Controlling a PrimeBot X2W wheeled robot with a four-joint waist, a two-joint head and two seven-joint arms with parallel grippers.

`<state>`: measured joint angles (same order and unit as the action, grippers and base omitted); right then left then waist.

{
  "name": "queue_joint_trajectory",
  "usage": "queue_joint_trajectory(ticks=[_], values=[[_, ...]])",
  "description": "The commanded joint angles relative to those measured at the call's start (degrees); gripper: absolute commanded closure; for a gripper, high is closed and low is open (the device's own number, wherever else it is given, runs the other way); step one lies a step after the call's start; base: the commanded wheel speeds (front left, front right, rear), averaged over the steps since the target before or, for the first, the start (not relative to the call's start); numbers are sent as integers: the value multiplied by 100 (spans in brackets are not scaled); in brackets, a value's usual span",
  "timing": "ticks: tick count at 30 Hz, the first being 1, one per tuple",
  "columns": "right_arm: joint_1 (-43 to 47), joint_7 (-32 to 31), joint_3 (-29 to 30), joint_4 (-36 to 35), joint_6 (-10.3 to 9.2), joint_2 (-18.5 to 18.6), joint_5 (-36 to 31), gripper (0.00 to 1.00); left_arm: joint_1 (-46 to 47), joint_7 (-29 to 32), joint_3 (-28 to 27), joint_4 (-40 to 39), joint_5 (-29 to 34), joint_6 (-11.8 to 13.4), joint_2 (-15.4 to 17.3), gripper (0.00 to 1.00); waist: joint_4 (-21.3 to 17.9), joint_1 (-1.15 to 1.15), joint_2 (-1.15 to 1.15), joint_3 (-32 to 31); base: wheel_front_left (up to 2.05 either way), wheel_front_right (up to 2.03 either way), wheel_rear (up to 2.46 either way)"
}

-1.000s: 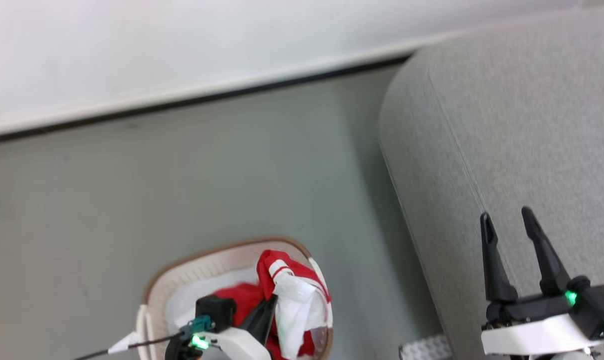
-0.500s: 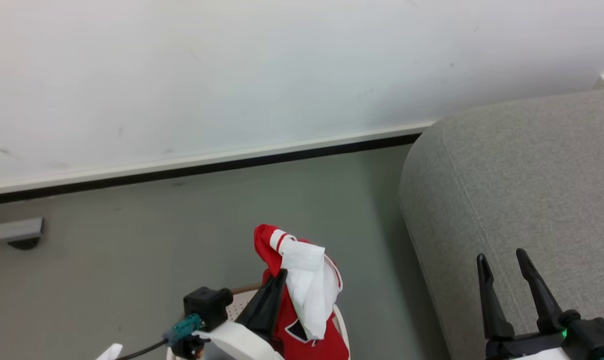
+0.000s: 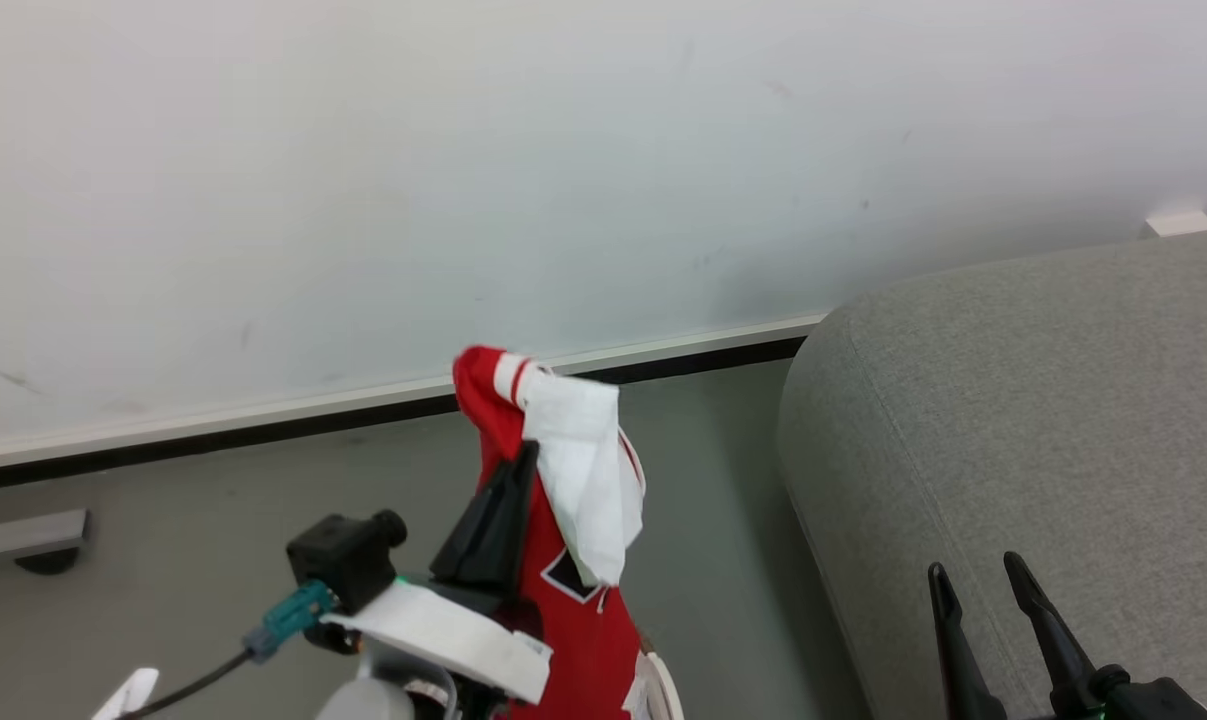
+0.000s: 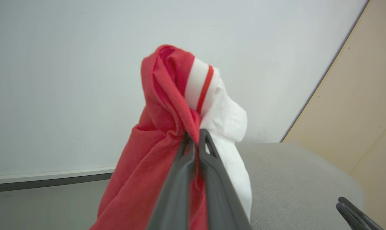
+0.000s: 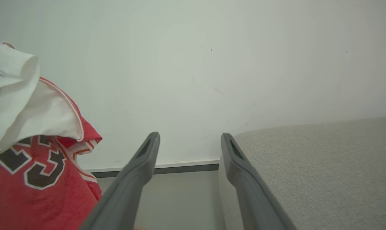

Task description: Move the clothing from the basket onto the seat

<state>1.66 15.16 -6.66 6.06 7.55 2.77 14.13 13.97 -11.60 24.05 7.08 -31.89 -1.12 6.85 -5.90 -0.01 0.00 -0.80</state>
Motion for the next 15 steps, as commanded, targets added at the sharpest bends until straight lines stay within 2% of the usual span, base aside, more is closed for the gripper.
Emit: queue_joint_trajectory(ticks=[1, 11, 15], values=[[95, 0, -16, 21, -12, 20, 38, 0, 75, 21, -52, -112, -30, 19, 54, 100, -21, 1, 0, -24, 0, 0, 0], [100, 0, -386, 64, -12, 19, -36, 0, 224, 304, -73, -695, -88, 101, 174, 100, -96, 1, 0, -102, 0, 0, 0], [19, 0, -620, 31, -12, 153, -16, 0, 232, 339, -41, -785, -79, 132, 173, 100, -122, 1, 0, -110, 0, 0, 0]])
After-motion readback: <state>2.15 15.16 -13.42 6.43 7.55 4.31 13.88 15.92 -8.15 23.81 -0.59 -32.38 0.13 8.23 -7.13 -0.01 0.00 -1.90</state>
